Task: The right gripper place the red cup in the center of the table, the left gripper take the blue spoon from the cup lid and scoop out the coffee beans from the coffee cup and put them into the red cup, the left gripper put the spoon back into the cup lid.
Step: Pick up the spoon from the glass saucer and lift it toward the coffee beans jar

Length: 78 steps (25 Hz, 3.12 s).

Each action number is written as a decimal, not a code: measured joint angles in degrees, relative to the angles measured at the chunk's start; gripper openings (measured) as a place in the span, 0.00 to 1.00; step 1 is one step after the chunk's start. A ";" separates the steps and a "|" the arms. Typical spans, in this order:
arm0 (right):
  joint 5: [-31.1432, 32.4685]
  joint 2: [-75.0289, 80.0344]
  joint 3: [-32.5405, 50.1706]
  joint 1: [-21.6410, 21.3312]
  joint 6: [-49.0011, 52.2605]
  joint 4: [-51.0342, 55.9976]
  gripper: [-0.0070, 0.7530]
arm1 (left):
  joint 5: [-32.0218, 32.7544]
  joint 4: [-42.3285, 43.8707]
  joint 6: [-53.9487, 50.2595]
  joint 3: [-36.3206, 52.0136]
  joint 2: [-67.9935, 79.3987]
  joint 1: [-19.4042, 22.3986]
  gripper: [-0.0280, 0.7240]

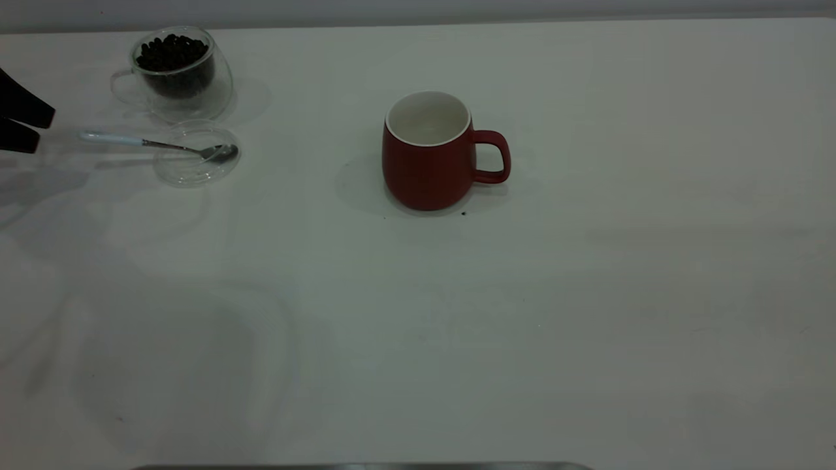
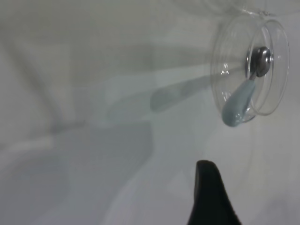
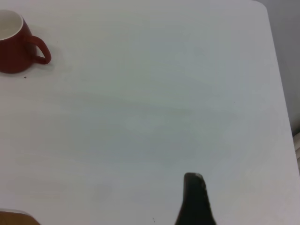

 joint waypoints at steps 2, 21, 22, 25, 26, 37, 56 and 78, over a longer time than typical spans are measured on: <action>0.00 0.00 0.00 0.00 0.00 0.00 0.79 | 0.88 0.00 -0.60 -2.05 1.69 -0.30 0.72; 0.00 0.00 0.00 0.00 0.00 0.05 0.79 | 2.31 -7.94 -2.57 -6.86 8.07 -2.14 0.72; 0.00 0.00 0.00 0.00 0.00 0.05 0.79 | 2.31 -8.35 -2.57 -6.86 8.07 -2.14 0.72; 0.00 0.00 0.00 0.00 0.00 0.05 0.79 | 2.37 -9.52 -2.57 -6.98 8.07 -2.25 0.72; 0.00 0.00 0.00 0.00 0.00 0.05 0.79 | 2.37 -9.58 -2.57 -6.98 8.07 -2.31 0.72; 0.00 0.00 0.00 0.00 -0.05 0.05 0.79 | 2.37 -9.58 -2.57 -7.16 8.07 -4.71 0.72; 0.00 0.00 0.00 0.00 -0.05 0.05 0.79 | 2.03 -9.58 -2.57 -7.16 8.07 -6.13 0.72; 0.00 0.00 0.00 0.00 -0.05 0.05 0.79 | 1.12 -8.34 -2.57 -7.16 8.07 -7.69 0.72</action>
